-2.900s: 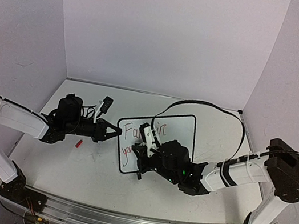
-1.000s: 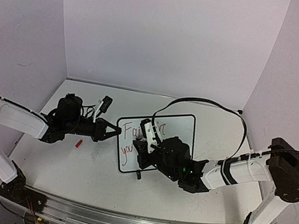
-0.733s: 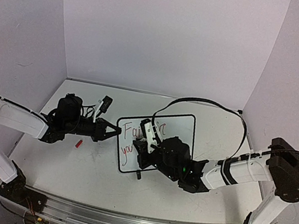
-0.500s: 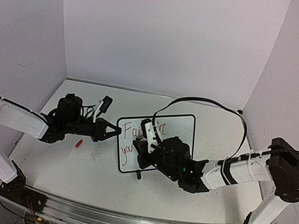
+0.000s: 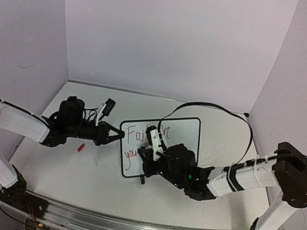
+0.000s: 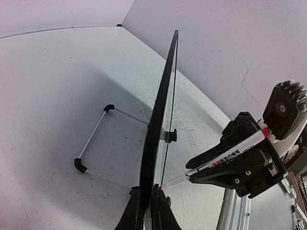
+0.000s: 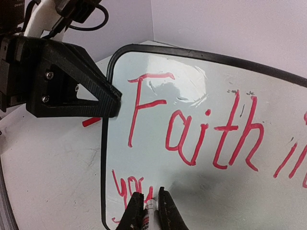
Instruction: Write a sentence on the whiteboard
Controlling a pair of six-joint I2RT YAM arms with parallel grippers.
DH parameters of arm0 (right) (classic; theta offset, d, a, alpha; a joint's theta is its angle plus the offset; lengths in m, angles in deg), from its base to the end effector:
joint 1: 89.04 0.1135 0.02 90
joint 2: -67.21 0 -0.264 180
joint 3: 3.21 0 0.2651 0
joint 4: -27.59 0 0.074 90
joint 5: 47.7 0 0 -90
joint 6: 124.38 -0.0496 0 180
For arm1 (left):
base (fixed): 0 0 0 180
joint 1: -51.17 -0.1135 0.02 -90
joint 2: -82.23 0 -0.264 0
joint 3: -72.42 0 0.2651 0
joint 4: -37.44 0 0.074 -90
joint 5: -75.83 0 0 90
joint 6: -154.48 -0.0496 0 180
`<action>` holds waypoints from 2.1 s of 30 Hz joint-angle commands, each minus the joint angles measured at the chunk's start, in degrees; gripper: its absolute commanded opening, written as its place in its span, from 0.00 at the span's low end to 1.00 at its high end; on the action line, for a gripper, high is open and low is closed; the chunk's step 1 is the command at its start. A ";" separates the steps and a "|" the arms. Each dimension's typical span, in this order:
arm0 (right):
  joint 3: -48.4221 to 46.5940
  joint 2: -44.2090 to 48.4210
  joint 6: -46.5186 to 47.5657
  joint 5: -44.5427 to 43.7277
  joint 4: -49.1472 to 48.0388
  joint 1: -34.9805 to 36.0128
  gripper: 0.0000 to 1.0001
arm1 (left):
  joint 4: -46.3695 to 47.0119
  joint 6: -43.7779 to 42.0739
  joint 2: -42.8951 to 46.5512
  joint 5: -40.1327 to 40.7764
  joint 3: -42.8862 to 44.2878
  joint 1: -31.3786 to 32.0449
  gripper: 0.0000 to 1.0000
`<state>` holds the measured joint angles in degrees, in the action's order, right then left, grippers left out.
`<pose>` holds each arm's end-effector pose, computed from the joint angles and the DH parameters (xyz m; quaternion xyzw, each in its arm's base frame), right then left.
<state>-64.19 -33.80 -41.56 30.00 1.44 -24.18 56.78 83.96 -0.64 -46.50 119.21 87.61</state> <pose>0.1762 0.3506 0.1728 -0.3198 0.7176 0.2922 0.5454 0.2356 -0.2069 0.1860 0.2780 0.7379 -0.4660 0.4014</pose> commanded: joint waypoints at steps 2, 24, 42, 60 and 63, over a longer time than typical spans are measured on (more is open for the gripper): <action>1.50 2.13 -0.51 -3.38 2.55 -1.02 0.00 | 0.52 -1.90 1.63 0.60 0.25 0.04 0.00; -1.41 2.63 3.93 4.04 -2.96 -1.10 0.00 | 0.41 -1.80 1.75 0.74 0.16 0.03 0.00; -2.04 0.93 3.27 -0.28 -1.14 -1.10 0.00 | 0.39 -1.81 2.17 0.87 -0.12 0.03 0.00; 1.57 1.84 -0.09 -0.17 1.17 -0.93 0.00 | 0.35 -1.91 1.40 0.64 0.72 0.03 0.00; 1.67 1.54 -0.44 0.11 1.25 -0.86 0.00 | 0.36 -1.91 1.25 0.58 0.82 0.06 0.00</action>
<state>-63.01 -32.11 -40.77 31.16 2.32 -24.99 56.72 83.90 -0.23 -46.50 119.10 87.61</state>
